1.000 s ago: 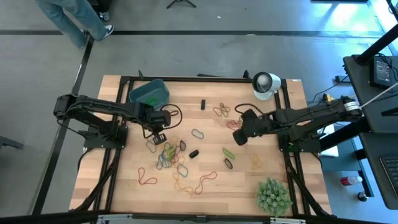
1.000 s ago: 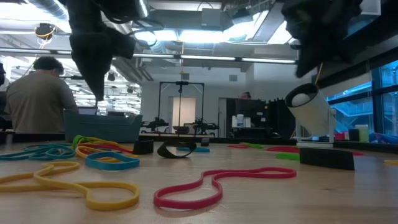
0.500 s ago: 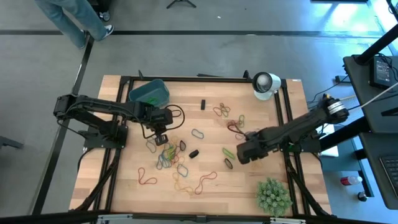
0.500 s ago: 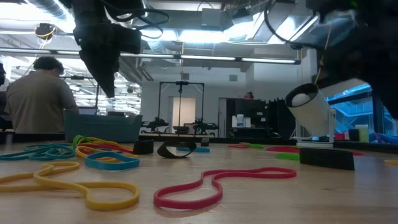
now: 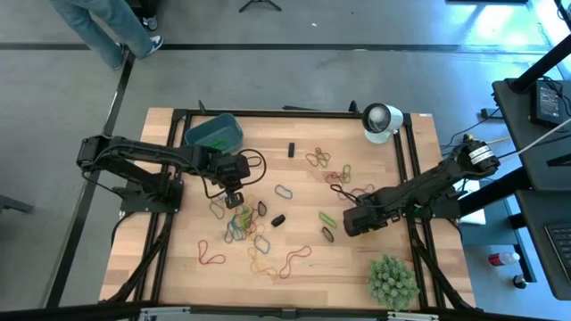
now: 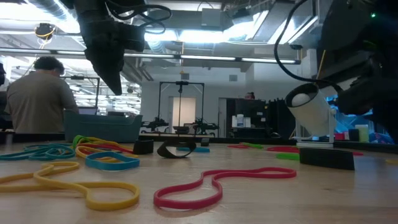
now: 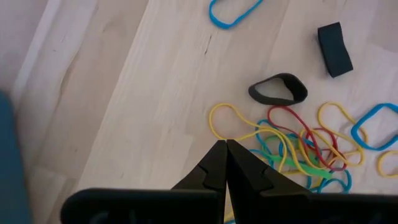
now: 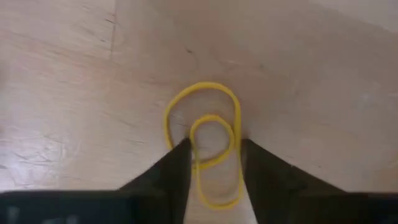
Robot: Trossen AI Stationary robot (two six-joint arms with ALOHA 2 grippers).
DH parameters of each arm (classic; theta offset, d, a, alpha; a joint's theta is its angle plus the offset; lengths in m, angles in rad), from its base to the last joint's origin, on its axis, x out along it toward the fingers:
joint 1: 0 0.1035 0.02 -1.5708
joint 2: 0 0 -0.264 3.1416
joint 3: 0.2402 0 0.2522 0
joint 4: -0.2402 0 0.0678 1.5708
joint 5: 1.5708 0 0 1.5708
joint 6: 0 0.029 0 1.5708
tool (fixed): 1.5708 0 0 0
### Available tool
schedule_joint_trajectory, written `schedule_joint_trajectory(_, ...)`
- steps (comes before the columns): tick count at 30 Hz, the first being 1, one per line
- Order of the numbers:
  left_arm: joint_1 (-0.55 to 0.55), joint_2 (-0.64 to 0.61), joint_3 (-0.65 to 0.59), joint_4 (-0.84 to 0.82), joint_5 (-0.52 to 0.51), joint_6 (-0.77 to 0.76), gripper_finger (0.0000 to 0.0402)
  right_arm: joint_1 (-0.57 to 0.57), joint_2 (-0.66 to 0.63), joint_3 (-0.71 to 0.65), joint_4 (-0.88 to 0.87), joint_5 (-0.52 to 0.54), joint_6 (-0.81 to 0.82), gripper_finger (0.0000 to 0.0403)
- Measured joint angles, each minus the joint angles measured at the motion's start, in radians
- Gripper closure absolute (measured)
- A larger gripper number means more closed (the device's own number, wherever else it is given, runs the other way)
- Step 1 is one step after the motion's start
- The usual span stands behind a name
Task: Pick and place rubber bands into bin
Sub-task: Put the yellow rubber band into the bin
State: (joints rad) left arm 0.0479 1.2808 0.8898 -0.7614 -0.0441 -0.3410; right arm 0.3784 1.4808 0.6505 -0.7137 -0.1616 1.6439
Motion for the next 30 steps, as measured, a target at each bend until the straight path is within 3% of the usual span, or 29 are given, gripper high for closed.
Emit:
schedule_joint_trajectory(4,0.0,0.0,0.0,0.003,0.012,-0.004,0.0399,0.002,0.003,0.018,-0.015,-0.002,-0.001,0.0369)
schedule_joint_trajectory(6,0.0,0.0,0.0,0.004,0.012,-0.004,0.0396,0.003,0.006,0.036,-0.017,0.0,-0.001,0.0391)
schedule_joint_trajectory(11,0.0,0.0,0.0,0.04,0.011,0.016,0.0395,0.003,-0.006,0.114,-0.034,0.019,-0.009,0.0398)
schedule_joint_trajectory(17,0.0,0.0,0.0,0.182,0.011,0.019,0.0383,0.003,-0.02,0.265,-0.144,0.131,-0.052,0.0401)
schedule_joint_trajectory(30,-0.002,0.0,0.0,0.391,0.011,0.057,0.024,-0.001,-0.024,0.591,-0.263,0.438,-0.238,0.0402)
